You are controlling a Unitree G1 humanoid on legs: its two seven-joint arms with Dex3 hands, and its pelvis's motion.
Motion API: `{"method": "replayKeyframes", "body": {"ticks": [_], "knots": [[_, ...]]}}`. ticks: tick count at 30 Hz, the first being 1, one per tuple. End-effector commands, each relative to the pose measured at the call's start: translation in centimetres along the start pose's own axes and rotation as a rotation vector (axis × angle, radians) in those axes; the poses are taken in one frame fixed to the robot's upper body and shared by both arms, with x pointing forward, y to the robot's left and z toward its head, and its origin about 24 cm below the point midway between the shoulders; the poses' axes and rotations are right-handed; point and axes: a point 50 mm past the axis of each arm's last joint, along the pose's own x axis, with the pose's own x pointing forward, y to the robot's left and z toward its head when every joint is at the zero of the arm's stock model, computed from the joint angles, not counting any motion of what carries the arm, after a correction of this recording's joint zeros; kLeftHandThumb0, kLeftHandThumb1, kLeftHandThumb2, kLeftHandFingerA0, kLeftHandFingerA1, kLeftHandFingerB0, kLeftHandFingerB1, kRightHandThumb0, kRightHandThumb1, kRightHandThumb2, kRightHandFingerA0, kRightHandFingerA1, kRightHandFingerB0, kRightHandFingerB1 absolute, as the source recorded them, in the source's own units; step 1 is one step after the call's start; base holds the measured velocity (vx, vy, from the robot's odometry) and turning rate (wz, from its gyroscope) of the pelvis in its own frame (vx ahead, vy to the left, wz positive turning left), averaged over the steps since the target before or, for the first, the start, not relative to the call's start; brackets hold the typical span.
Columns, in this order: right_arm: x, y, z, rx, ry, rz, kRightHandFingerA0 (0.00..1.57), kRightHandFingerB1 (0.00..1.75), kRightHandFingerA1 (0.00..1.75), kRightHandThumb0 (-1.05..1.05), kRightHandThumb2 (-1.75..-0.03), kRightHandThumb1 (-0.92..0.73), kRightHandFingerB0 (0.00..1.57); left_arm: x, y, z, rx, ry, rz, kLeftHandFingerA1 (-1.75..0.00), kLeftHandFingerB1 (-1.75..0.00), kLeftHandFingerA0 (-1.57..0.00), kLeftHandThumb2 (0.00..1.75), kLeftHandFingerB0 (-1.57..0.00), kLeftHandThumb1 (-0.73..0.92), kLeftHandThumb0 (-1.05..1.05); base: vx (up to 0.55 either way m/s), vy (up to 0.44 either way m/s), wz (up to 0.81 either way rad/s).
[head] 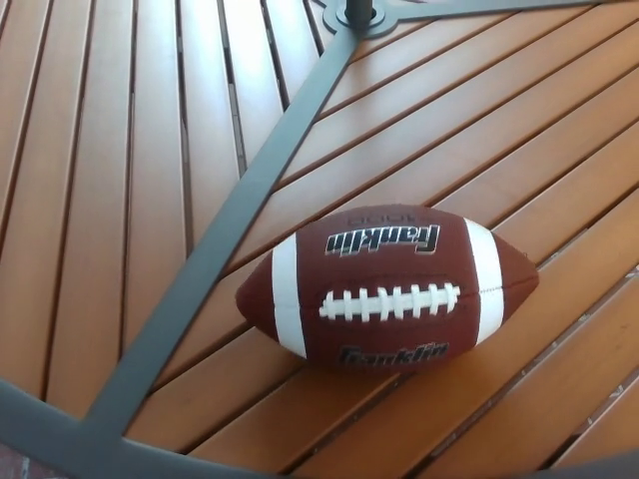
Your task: Pick up a football using both hands and turn around and walk towards another desk and put it on the desk
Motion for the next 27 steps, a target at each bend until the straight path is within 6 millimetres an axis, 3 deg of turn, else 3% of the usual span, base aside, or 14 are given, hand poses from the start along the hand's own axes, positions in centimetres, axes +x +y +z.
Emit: {"method": "replayKeyframes", "body": {"ticks": [1, 3, 4, 6, 8, 9, 12, 14, 15, 16, 18, 21, 23, 27], "knots": [[-18.0, -9.0, -14.1, 0.27, 0.391, -0.754, 1.09, 0.54, 1.41, -0.78, -0.63, -0.68, 0.0, -16.1, 7.3, -17.6, -0.449, 0.558, 0.691, -0.61, -0.46, -0.17, 0.89, -0.05, 0.53, -0.69, 0.0, 0.0, 0.0], [-19.4, -9.2, -15.4, 0.265, 0.476, -0.825, 0.99, 0.55, 1.36, -0.83, -0.63, -0.7, 0.0, -17.9, 7.1, -18.5, -0.474, 0.669, 0.718, -0.57, -0.44, -0.15, 0.85, -0.06, 0.51, -0.62, 0.0, 0.0, 0.0], [-20.6, -9.2, -16.3, 0.288, 0.529, -0.878, 0.03, 0.4, 0.77, -0.99, -1.01, -0.62, 0.04, -19.2, 6.8, -19.1, -0.483, 0.738, 0.745, -0.54, -0.33, -0.19, 0.61, -0.13, 0.7, -0.5, 0.0, 0.0, 0.0], [-22.8, -9.0, -17.7, 0.347, 0.637, -0.978, 0.0, 0.49, 0.77, -0.95, -0.63, -0.74, 0.0, -21.3, 6.1, -19.7, -0.491, 0.824, 0.783, -0.58, -0.36, -0.19, 0.61, -0.13, 0.7, -0.46, 0.0, 0.0, 0.0], [-24.1, -8.5, -18.5, 0.322, 0.735, -1.057, 0.05, 0.45, 0.77, -0.97, -1.0, -0.59, 0.0, -22.9, 5.1, -20.3, -0.464, 0.922, 0.788, -0.53, -0.34, -0.27, 0.6, -0.19, 0.66, -0.43, 0.0, 0.0, 0.0], [-25.3, -7.8, -19.2, 0.314, 0.829, -1.116, 0.0, 0.54, 0.87, -0.91, -0.65, -0.76, 0.0, -24.5, 3.8, -20.8, -0.489, 1.001, 0.802, -0.55, -0.35, -0.24, 0.6, -0.17, 0.67, -0.44, 0.0, 0.0, 0.0], [-26.4, -6.8, -19.6, 0.295, 0.917, -1.153, 0.04, 0.42, 0.76, -0.78, -0.95, -0.56, 0.0, -25.7, 2.4, -21.1, -0.492, 1.068, 0.789, -0.61, -0.41, -0.3, 0.61, -0.18, 0.67, -0.46, 0.0, 0.0, 0.0], [-26.9, -6.3, -19.9, 0.297, 0.957, -1.172, 0.0, 0.41, 1.06, -0.67, -0.61, -0.76, 0.0, -26.1, 1.4, -21.3, -0.527, 1.098, 0.786, -0.65, -0.42, -0.36, 0.63, -0.19, 0.7, -0.44, 0.0, 0.0, 0.0], [-26.8, -5.4, -20.3, 0.293, 1.001, -1.162, 0.05, 0.61, 1.17, -0.64, -0.56, -0.82, 0.0, -26.1, 0.3, -21.5, -0.546, 1.133, 0.791, -0.83, -0.41, -0.72, 0.6, -0.31, 0.68, -0.36, 0.0, 0.0, 0.0], [-26.6, -4.1, -20.8, 0.276, 1.059, -1.126, 0.16, 0.54, 0.79, -0.61, -0.93, -0.58, 0.0, -25.8, -1.1, -21.9, -0.567, 1.185, 0.794, -0.72, -0.42, -0.7, 0.59, -0.4, 0.68, -0.35, 0.0, 0.0, 0.0], [-26.3, -3.1, -21.1, 0.267, 1.09, -1.079, 0.09, 0.65, 1.1, -0.54, -0.58, -0.81, 0.0, -25.1, -2.5, -22.1, -0.593, 1.212, 0.79, -0.73, -0.46, -0.66, 0.59, -0.53, 0.67, -0.28, 0.0, 0.0, 0.0], [-26.2, -2.9, -21.2, 0.268, 1.093, -1.077, 0.09, 0.65, 1.1, -0.54, -0.58, -0.81, 0.0, -25.0, -2.8, -22.2, -0.603, 1.211, 0.79, -0.73, -0.46, -0.66, 0.59, -0.53, 0.67, -0.28, 0.0, 0.0, 0.0], [-24.2, 0.7, -22.0, 0.265, 1.136, -0.964, 0.34, 0.68, 0.99, -0.37, -0.67, -0.72, 0.17, -22.6, -5.8, -22.0, -0.471, 1.233, 0.626, -0.77, -0.62, -0.84, 0.83, -0.63, 0.43, -0.31, 0.0, 0.0, 0.0], [-21.6, 5.1, -22.6, 0.129, 1.215, -0.675, 0.52, 0.61, 0.76, -0.07, -0.99, -0.42, 0.29, -19.6, -9.7, -21.6, -0.26, 1.228, 0.255, -0.78, -0.57, -1.21, 0.57, -1.16, 0.56, -0.42, 0.0, 0.0, 0.0]]}}
